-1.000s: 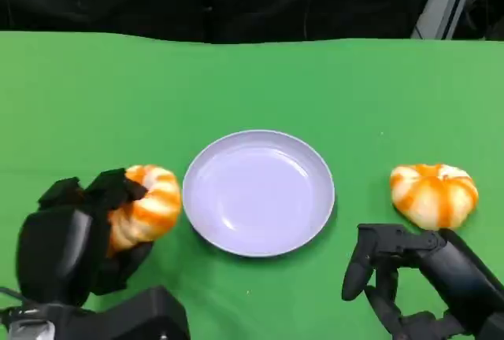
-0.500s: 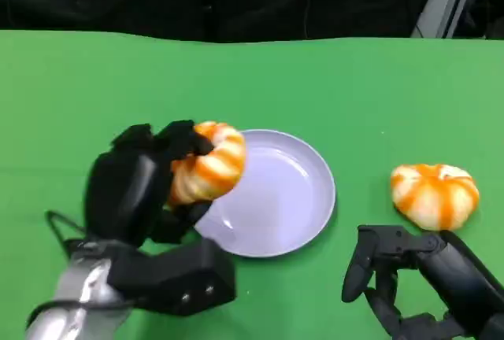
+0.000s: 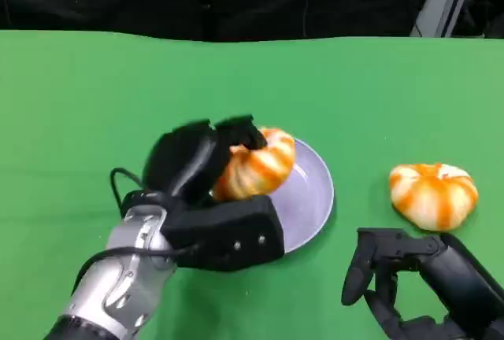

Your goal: Grasp the bread from the table and place it into the plate.

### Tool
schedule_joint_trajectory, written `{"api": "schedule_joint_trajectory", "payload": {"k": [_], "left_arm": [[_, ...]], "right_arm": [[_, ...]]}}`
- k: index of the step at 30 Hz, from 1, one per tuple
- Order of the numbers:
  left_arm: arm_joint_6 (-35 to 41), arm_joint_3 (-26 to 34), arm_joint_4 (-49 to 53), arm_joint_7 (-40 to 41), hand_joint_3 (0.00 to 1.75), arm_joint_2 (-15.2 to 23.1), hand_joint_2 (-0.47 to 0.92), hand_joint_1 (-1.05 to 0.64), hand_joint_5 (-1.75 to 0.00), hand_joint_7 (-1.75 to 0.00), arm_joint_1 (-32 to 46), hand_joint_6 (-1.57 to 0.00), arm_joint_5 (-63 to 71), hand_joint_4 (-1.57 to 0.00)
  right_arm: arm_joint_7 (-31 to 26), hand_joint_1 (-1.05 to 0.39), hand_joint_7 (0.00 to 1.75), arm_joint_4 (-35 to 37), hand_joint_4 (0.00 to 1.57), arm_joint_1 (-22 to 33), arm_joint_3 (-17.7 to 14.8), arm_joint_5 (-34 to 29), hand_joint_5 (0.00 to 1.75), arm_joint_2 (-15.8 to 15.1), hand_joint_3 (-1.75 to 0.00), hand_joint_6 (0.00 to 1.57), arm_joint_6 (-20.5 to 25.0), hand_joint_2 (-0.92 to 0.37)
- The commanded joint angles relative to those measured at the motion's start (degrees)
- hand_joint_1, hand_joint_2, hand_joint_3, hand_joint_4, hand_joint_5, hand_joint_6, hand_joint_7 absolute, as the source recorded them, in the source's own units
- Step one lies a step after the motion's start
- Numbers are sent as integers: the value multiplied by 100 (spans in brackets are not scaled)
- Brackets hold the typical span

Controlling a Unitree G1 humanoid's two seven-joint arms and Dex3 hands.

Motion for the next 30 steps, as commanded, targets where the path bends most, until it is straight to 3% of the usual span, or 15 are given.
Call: {"api": "schedule_joint_trajectory", "payload": {"k": [1, 5, 11, 16, 23, 24, 29, 30], "left_arm": [[504, -184, -424, -694, 14, 219, 91, -52, -33, -2, -19, -30, 167, -14], [852, -363, -630, -1226, 22, 341, 92, -67, -22, 0, -15, -16, 297, -1], [1047, -454, -786, -1696, 28, 460, 92, -78, -4, -1, 57, -8, 252, 0], [976, -309, -1218, -1767, 32, 675, 92, -78, -3, -1, 244, -9, 170, -2], [303, 377, -2019, -1426, 27, 929, 92, -63, -17, -9, 991, -27, -586, -23], [177, 506, -2144, -1378, 28, 954, 92, -60, -24, -11, 1154, -33, -729, -34], [-194, 1005, -2709, -1189, 27, 966, 92, -49, -54, -12, 1857, -52, -1172, -53], [-305, 1127, -2835, -1119, 24, 940, 92, -43, -61, -16, 2043, -62, -1300, -64]], "right_arm": [[7, 9, 130, -141, 85, 63, -13, 37, 167, -24, -137, 81, 67, -31], [-16, 10, 129, -155, 85, 60, -22, 0, 167, -29, -136, 81, 58, -31], [28, 10, 130, -145, 86, 57, -31, 84, 167, -33, -139, 82, 72, -31], [20, 9, 130, -121, 86, 51, -33, 73, 167, -45, -138, 81, 19, -30], [16, 10, 129, -170, 86, 82, -34, 67, 166, -35, -138, 81, 45, -30], [14, 10, 129, -193, 86, 83, -35, 45, 166, -36, -139, 81, 71, -30], [26, 11, 129, -218, 86, 87, -32, 74, 166, -26, -141, 82, 102, -30], [26, 11, 129, -224, 86, 91, -30, 82, 166, -21, -141, 82, 109, -29]]}}
